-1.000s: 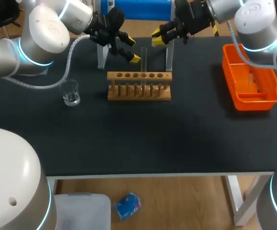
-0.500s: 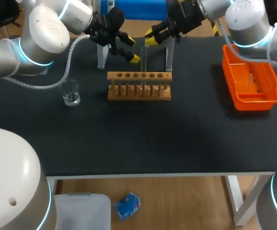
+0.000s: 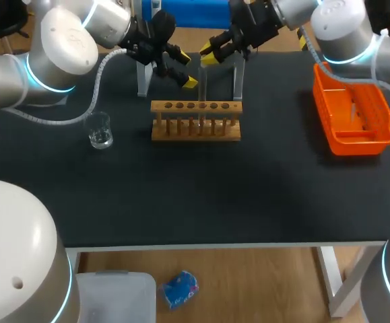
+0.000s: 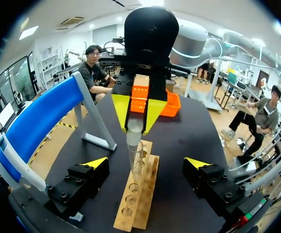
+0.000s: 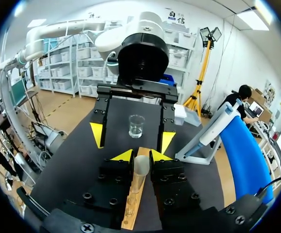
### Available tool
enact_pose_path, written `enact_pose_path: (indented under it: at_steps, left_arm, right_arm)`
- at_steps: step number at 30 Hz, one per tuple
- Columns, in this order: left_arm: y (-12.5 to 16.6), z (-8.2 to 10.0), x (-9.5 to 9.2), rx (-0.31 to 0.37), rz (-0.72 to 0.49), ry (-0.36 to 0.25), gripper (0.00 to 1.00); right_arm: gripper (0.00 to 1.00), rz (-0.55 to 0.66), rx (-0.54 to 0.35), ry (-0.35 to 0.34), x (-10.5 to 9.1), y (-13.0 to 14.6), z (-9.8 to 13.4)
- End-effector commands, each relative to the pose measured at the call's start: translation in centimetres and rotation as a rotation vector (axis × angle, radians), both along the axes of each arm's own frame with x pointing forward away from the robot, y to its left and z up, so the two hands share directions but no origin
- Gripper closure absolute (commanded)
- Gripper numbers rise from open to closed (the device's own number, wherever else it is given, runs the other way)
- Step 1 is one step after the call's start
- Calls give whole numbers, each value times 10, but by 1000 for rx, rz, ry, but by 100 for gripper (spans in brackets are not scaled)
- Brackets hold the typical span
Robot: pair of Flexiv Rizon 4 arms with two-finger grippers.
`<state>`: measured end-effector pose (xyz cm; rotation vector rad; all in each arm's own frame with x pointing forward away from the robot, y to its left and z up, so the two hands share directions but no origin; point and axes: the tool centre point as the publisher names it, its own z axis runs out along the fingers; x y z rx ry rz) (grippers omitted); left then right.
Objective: Invert the test tube, pick up the pipette, mount the tip to pipette, aspirate from beaker and dispense into the tube, eject the tip, return the pipette, and cap with the stopper.
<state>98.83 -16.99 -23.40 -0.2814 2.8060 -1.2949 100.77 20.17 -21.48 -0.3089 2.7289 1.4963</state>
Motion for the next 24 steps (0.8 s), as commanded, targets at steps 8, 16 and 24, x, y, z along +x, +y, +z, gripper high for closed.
enact_pose_path:
  at_steps: [8,16,24]
  left_arm:
    - [0,0,0,2,1,2,0]
    - [0,0,0,2,1,2,0]
    - [0,0,0,2,1,2,0]
  right_arm:
    - [100,10,-4,20,3,2,-7]
    - [100,16,-6,23,3,3,-7]
    - [100,23,-20,28,2,3,-7]
